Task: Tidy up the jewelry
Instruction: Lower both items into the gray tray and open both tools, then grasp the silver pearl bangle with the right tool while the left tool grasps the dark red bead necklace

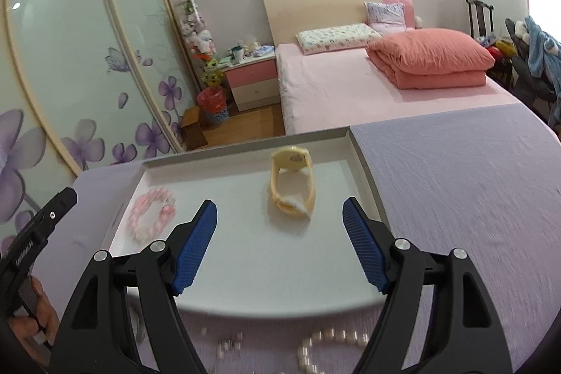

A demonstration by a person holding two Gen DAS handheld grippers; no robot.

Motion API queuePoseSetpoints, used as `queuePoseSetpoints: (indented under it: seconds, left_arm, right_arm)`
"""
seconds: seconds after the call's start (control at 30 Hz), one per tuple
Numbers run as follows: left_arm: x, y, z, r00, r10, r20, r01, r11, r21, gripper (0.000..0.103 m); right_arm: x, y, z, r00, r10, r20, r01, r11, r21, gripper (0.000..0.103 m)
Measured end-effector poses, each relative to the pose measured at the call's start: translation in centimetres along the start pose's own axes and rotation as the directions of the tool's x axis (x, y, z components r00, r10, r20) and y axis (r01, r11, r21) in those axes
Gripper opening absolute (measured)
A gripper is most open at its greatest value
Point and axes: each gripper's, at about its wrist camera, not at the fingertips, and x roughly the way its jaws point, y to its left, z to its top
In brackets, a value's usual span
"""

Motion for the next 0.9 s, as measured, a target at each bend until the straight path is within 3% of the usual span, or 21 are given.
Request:
queuePoseSetpoints:
  seconds: [0.33,0.6,0.9]
  left_arm:
    - [-7.5,1.1,-4.9,0.999,0.000,0.037,0.001,1.000,-0.022,0.055]
    - [-11.1,-0.1,-8.3,0.999,-0.035,0.020,0.035,0.999,0.001,0.061]
    - [-12.1,-1.2,-10.4,0.997,-0.070,-0.025,0.070,0.997,0.011,0.062]
  right_arm:
    - [-4.9,-0.8,-5.9,1.000,0.024,0.002,-0.023,0.998,-0.050,0.074]
    - [-6.2,-1.3,-9.9,0.996,0.022,-0.083,-0.028,0.998,-0.061,0.071]
    - [-4.1,-1.5,-11.8,0.977,-0.047,-0.206,0.032,0.997,-0.075,0.046]
